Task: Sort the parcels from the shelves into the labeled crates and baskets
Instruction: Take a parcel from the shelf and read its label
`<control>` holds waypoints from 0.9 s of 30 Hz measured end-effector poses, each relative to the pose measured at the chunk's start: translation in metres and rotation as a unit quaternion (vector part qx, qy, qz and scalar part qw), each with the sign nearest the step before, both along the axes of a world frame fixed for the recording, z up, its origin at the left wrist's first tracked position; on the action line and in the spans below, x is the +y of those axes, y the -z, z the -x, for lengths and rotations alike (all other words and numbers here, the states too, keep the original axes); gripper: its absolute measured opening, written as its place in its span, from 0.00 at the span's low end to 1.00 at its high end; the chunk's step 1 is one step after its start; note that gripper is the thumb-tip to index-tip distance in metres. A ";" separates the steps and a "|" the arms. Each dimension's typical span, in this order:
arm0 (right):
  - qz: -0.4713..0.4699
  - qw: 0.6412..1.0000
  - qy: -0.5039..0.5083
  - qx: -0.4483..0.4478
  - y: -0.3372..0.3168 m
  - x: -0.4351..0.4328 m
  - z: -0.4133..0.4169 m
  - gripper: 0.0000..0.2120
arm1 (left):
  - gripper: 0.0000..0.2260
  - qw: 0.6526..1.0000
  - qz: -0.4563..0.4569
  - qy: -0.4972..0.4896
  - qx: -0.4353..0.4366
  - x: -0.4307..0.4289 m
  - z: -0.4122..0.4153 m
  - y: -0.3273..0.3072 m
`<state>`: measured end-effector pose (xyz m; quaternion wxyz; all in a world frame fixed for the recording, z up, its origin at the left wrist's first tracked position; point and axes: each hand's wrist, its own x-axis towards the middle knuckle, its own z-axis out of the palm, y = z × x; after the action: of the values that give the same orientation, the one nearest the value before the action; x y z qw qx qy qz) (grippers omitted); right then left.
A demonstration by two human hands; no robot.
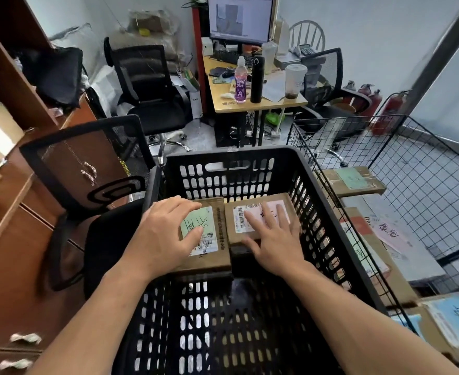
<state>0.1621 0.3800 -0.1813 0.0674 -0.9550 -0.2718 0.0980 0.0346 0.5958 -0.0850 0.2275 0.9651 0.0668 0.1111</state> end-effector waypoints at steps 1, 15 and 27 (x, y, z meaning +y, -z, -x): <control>0.024 0.999 -0.008 0.026 0.005 -0.001 -0.002 0.32 | 0.26 1.000 -0.007 0.001 -0.001 0.000 0.000 0.001; 0.029 0.998 0.023 0.042 0.053 0.008 -0.016 0.30 | 0.27 0.998 -0.054 -0.002 0.020 -0.001 0.000 0.007; 0.014 0.997 0.072 0.022 0.060 0.007 -0.004 0.34 | 0.27 0.999 -0.047 -0.009 0.012 -0.001 0.000 0.005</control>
<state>0.1663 0.3871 -0.2416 0.0669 -0.9706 -0.1990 0.1178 0.0349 0.5949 -0.0903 0.1804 0.9752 0.0733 0.1048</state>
